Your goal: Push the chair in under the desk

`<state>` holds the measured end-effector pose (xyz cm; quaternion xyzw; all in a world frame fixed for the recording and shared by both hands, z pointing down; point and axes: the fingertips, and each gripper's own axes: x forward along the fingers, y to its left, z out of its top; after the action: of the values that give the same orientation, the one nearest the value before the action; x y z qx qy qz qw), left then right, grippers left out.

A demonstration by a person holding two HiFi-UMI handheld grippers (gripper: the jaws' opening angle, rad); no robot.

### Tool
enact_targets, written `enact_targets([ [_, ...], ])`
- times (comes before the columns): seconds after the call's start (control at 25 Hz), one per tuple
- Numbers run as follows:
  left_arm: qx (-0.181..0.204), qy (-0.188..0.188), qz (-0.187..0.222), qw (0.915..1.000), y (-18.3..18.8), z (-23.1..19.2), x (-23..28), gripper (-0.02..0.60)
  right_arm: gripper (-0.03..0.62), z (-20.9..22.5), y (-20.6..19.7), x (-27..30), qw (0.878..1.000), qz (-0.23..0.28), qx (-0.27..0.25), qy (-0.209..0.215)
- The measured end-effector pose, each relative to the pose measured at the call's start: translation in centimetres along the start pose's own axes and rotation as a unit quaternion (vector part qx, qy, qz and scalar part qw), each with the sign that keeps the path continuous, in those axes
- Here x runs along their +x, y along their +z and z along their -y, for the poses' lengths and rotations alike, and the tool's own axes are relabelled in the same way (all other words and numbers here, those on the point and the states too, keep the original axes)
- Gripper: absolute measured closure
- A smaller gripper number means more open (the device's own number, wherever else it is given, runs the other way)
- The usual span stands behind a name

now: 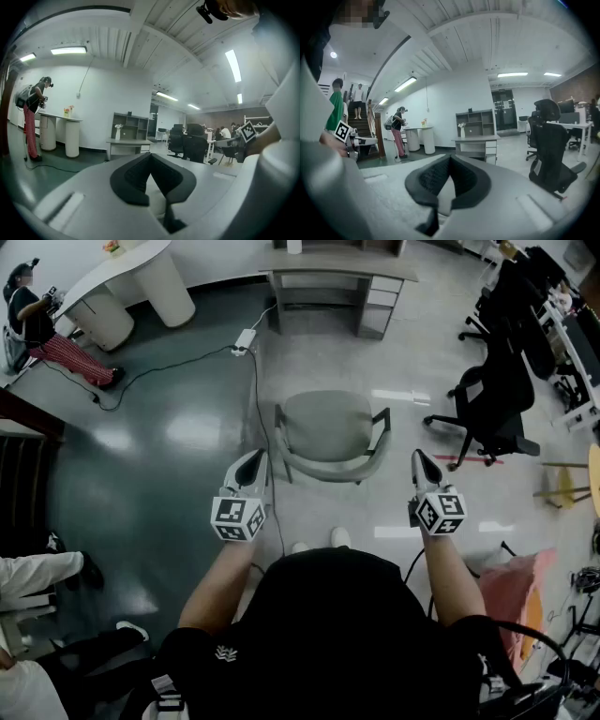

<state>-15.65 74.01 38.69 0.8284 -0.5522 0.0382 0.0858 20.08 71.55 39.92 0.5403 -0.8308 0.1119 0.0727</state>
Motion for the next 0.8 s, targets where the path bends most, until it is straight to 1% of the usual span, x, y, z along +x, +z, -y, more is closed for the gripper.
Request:
enact_targets([
  [0.08, 0.008, -0.009, 0.009, 0.9999, 0.3, 0.7, 0.6, 0.577, 0.594, 0.5, -0.8, -0.2, 1.0, -0.004, 0.003, -0.005],
  [0.2, 0.024, -0.029, 0.01, 0.9992, 0.1, 1.5, 1.4, 0.577, 0.594, 0.3, -1.3, -0.4, 1.0, -0.004, 0.003, -0.011],
  [0.32, 0.033, -0.047, 0.001, 0.9983, -0.9, 1.6, 2.0, 0.577, 0.594, -0.8, -1.9, -0.7, 1.0, -0.008, 0.0, -0.01],
  [0.44, 0.046, -0.07, -0.013, 0.9964, -2.8, 2.0, 2.8, 0.577, 0.594, -1.5, -3.4, -1.0, 1.0, -0.027, -0.009, -0.004],
  [0.48, 0.054, -0.081, -0.02, 0.9951, -3.7, 2.3, 3.2, 0.577, 0.594, -1.9, -4.2, -0.9, 0.999, -0.039, -0.013, 0.006],
  [0.56, 0.071, -0.099, -0.044, 0.9916, -6.0, 2.8, 4.1, 0.577, 0.594, -3.1, -6.2, -0.2, 0.996, -0.073, -0.019, 0.041],
  [0.64, 0.094, -0.112, -0.078, 0.9862, -8.8, 3.4, 5.1, 0.575, 0.594, -4.5, -8.6, 0.8, 0.99, -0.104, -0.045, 0.08],
  [0.68, 0.108, -0.121, -0.094, 0.9822, -10.1, 3.9, 5.7, 0.553, 0.592, -5.1, -9.8, 1.4, 0.985, -0.118, -0.069, 0.101],
  [0.72, 0.123, -0.134, -0.11, 0.9772, -11.4, 4.5, 6.3, 0.514, 0.583, -5.6, -10.9, 2.0, 0.979, -0.132, -0.096, 0.122],
  [0.76, 0.139, -0.149, -0.124, 0.9711, -12.6, 5.1, 7.0, 0.478, 0.522, -6.1, -12.1, 2.7, 0.971, -0.147, -0.123, 0.144],
  [0.8, 0.157, -0.165, -0.139, 0.9638, -13.8, 5.7, 7.7, 0.45, 0.476, -6.6, -13.4, 3.5, 0.961, -0.165, -0.149, 0.167],
])
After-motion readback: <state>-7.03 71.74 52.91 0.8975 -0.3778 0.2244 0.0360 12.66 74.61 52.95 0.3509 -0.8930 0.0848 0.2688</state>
